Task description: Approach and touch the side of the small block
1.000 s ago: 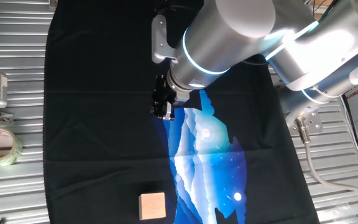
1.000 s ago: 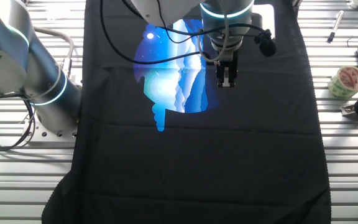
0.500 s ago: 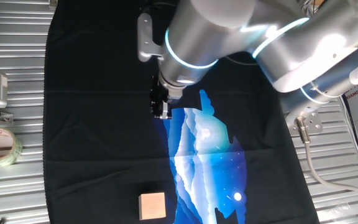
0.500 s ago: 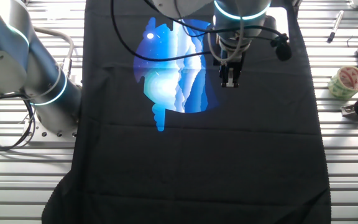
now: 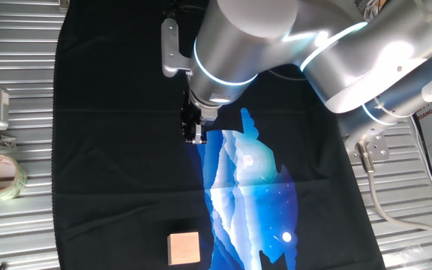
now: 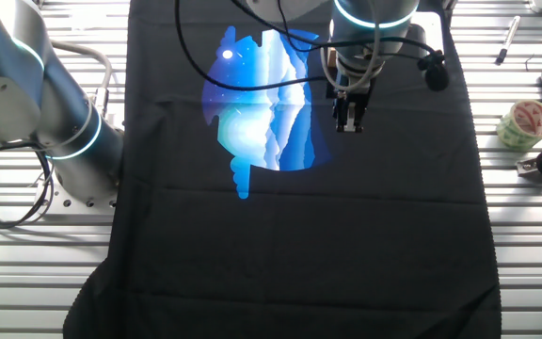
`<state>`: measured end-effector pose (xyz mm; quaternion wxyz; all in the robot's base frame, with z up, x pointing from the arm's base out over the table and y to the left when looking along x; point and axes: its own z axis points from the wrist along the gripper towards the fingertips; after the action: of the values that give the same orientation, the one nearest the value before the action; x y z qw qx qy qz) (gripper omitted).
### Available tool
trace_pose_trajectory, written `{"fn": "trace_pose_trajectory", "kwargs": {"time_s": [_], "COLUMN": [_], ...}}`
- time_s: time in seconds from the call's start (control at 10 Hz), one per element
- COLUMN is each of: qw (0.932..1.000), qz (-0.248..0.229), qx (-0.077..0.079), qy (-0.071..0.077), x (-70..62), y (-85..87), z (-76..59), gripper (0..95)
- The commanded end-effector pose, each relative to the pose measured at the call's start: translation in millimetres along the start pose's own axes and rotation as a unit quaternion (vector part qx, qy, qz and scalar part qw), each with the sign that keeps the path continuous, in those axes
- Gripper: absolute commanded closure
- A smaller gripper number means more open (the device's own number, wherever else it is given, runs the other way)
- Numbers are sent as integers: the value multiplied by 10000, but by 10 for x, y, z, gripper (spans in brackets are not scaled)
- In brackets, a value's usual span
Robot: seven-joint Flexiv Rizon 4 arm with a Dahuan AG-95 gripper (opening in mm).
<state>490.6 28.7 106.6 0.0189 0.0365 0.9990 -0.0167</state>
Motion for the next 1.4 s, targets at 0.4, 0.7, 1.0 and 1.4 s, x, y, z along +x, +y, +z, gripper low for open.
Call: {"fn": "trace_pose_trajectory", "kwargs": {"time_s": [0.4,0.7,1.0,1.4], "qw": [9999,9999,9999,9996], "qz": [-88,-79,-95,-233], "qx": [-58,-59,-91,-173], "qy": [-9,-20,-43,-69], "x": [-1,0,0,0], "y": [10,10,10,10], "z": [-7,-3,-2,-2], "gripper": [950,950,950,950]}}
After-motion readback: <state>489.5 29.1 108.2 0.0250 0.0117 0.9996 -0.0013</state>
